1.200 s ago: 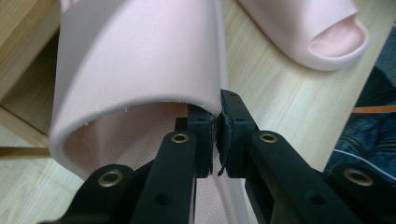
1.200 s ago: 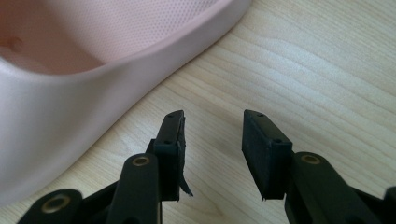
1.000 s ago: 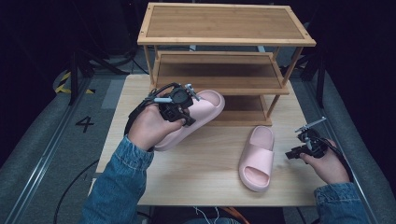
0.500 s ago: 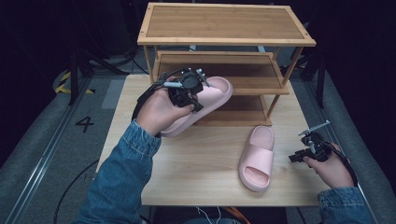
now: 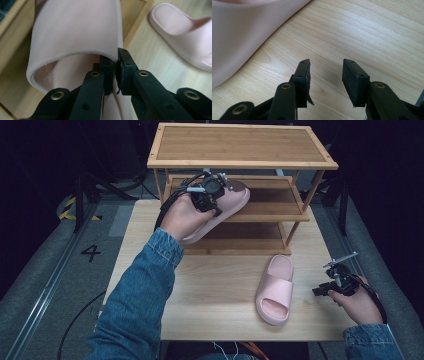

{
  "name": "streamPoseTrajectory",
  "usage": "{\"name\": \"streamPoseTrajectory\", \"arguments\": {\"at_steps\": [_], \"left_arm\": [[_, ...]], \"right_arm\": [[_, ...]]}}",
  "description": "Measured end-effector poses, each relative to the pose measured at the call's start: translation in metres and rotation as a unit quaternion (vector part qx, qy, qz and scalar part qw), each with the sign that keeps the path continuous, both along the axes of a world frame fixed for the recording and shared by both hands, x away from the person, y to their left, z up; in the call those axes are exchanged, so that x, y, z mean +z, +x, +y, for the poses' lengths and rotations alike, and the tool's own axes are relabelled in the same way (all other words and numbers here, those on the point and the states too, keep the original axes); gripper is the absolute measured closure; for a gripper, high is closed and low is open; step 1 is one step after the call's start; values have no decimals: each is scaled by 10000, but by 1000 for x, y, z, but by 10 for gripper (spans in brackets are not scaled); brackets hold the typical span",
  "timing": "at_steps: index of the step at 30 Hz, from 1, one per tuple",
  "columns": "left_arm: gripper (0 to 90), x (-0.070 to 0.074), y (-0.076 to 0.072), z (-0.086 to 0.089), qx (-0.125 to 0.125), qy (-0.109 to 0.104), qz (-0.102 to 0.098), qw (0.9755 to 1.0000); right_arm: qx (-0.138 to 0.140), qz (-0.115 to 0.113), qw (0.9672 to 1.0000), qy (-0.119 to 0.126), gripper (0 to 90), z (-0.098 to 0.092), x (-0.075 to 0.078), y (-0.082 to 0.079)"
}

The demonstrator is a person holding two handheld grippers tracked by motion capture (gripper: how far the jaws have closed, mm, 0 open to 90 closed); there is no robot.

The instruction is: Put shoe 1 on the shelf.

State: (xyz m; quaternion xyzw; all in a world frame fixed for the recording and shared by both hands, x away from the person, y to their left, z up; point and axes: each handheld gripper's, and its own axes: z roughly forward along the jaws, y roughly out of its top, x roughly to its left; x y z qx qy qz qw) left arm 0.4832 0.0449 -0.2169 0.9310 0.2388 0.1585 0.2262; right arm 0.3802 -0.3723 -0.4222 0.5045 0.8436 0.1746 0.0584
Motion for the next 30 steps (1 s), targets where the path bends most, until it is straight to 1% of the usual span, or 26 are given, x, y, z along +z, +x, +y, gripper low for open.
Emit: {"name": "streamPoseTrajectory", "arguments": {"at_steps": [3,6,7,9,12,15,17,18,19,20,21,22,24,25,26,27,28,30], "left_arm": [[836,-1,7,-4,52,33,-118,9999],[839,-5,15,-9,108,86,-313,9994],[839,-5,15,-9,108,86,-313,9994],[839,-7,18,-13,176,120,-420,9989],[840,-8,17,-16,304,174,-517,9981],[841,-10,16,-18,409,129,-503,9978],[843,-13,17,-19,364,134,-453,9982],[843,-15,17,-19,379,103,-458,9982],[843,-16,18,-20,330,101,-454,9984],[843,-18,19,-21,333,113,-460,9983],[844,-20,20,-22,393,64,-423,9983],[844,-21,21,-23,407,52,-445,9982],[843,-22,25,-22,465,-29,-423,9980],[843,-22,25,-22,465,-29,-423,9980],[842,-23,28,-22,560,-143,-369,9976],[840,-23,30,-22,617,-207,-329,9973],[837,-23,31,-21,688,-210,-319,9969],[833,-24,33,-21,779,-304,-290,9961]], "right_arm": [[-16,-13,10000,-1,591,-1,0,-1],[-46,-8,10000,-18,591,-3,0,-4],[-46,-8,10000,-18,591,-3,0,-4],[-58,-33,10000,-19,591,-4,0,-5],[-71,-46,10000,-34,591,-5,0,-6],[-37,-64,9999,-102,592,-2,2,-7],[-7,-99,9999,-106,591,1,4,-8],[5,-108,9999,-98,591,2,4,-8],[1,-92,9999,-106,592,3,4,-8],[10,-93,9999,-137,591,3,4,-8],[19,-91,9999,-146,591,4,3,-8],[35,-89,9998,-159,591,4,3,-7],[40,-76,9998,-153,591,5,2,-7],[48,-68,9998,-163,592,6,2,-7],[68,-60,9998,-166,592,6,2,-7],[80,-60,9998,-167,591,7,2,-7],[94,-64,9998,-174,591,7,1,-7],[78,-40,9998,-168,591,7,1,-7]]}}
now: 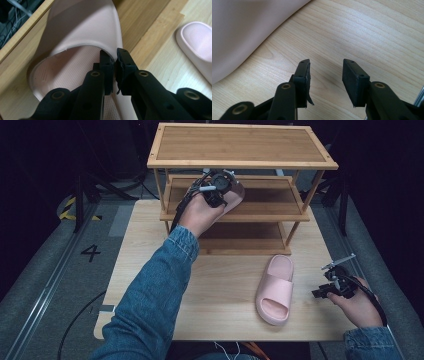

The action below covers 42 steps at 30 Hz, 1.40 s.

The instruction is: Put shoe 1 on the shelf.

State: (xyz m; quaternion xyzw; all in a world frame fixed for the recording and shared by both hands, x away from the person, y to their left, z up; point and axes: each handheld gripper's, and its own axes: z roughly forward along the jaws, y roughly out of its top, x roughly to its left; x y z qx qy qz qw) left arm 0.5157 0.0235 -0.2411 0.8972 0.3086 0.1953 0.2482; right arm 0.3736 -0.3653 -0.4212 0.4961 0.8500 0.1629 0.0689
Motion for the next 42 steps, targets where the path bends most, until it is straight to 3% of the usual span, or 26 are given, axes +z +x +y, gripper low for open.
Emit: {"name": "streamPoseTrajectory", "arguments": {"at_steps": [2,3,4,5,7,10,11,12,14,18,21,25,34,42], "left_arm": [[822,-1,1,0,52,-77,19,10000],[809,0,2,2,90,55,-68,9999],[790,0,2,2,90,55,-68,9999],[754,0,-1,2,164,-77,-58,9998],[716,0,-2,3,189,-32,-125,9997],[616,4,-12,9,278,-133,-172,9994],[616,7,-18,14,230,-190,-189,9994],[606,10,-21,18,111,-115,-138,9998],[589,12,-30,25,38,-255,-166,9995],[587,15,-48,42,-115,-324,-14,9994],[583,18,-59,56,84,-242,-91,9996],[595,20,-67,78,263,-287,-64,9992],[762,10,-73,114,608,-213,82,9979],[858,-3,-65,135,845,-164,273,9959]], "right_arm": [[-9,8,10000,-12,590,0,-1,0],[6,-5,10000,-16,589,0,-1,0],[6,-5,10000,-16,589,0,-1,0],[-14,2,10000,-16,587,0,-1,0],[-4,-6,10000,-10,587,0,0,0],[32,-23,10000,-25,585,0,0,2],[10,-4,10000,-17,584,1,0,2],[42,6,10000,-24,585,2,-1,4],[93,-3,10000,-34,585,5,-2,6],[164,8,9999,-30,585,10,-2,10],[179,6,9998,-27,585,12,-2,13],[201,-31,9998,-24,592,14,-2,16],[188,8,9998,-20,592,15,-4,18],[179,37,9998,-15,591,15,-5,16]]}}
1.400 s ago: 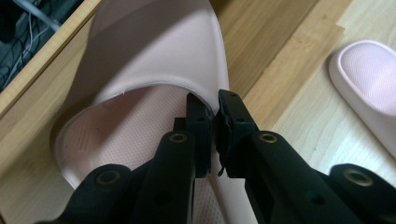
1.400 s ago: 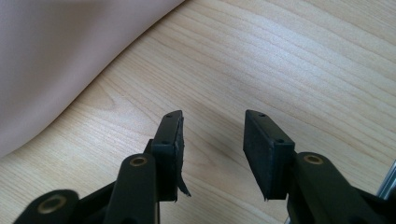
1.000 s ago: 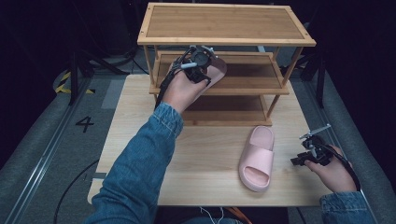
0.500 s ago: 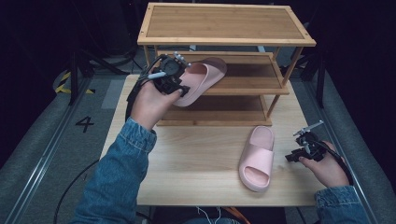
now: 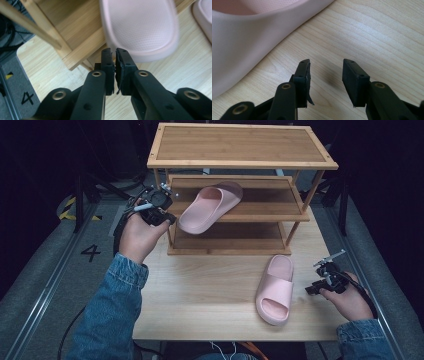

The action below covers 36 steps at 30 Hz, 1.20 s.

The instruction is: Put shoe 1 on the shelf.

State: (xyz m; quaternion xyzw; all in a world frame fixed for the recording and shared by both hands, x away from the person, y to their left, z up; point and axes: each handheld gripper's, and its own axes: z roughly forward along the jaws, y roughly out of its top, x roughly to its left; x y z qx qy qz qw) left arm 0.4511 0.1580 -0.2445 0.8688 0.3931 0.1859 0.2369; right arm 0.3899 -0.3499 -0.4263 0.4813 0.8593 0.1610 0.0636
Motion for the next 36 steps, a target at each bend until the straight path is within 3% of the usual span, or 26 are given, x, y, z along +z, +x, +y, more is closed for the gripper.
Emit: {"name": "streamPoseTrajectory", "arguments": {"at_steps": [6,16,26,36], "left_arm": [[846,-9,3,-4,-162,-99,120,9997],[833,-9,-3,-17,-392,-48,69,9992],[823,-10,-9,-48,-774,-114,55,9969],[831,-11,-9,-78,-1165,-185,44,9930]], "right_arm": [[-8,-19,10000,-20,592,-1,0,-1],[-74,1,10000,-27,589,-5,-1,-1],[-85,5,10000,-25,586,-6,-1,-1],[-104,-8,9999,-12,585,-8,0,-2]]}}
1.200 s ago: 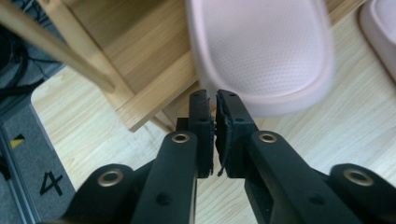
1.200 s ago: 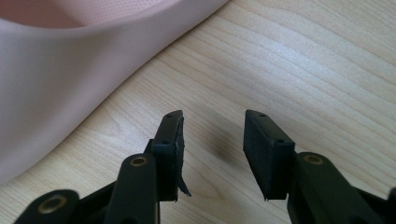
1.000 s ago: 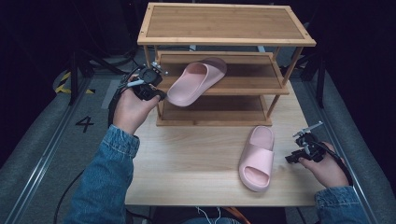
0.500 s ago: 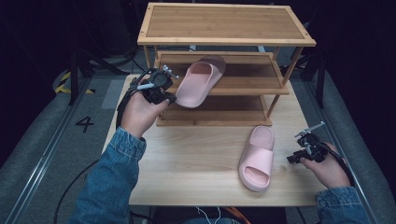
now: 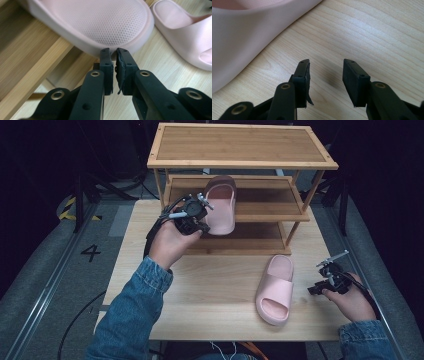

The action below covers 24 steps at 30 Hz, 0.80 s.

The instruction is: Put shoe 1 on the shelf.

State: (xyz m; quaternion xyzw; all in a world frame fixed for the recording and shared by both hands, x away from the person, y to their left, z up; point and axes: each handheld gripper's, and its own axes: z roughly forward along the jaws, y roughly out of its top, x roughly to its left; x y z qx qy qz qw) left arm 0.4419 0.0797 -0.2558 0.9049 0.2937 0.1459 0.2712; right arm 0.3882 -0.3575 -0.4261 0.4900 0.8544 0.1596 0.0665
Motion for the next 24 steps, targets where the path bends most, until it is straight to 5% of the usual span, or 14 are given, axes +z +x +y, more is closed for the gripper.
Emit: {"name": "streamPoseTrajectory", "arguments": {"at_steps": [7,11,24], "left_arm": [[825,6,-13,-11,-205,-99,-184,9996],[821,0,-22,-26,-602,108,98,9981],[812,-8,1,-31,-395,315,-5,9987]], "right_arm": [[-16,20,10000,16,585,-1,-1,0],[8,17,10000,-9,585,-1,-1,0],[18,27,10000,-12,585,0,-2,0]]}}
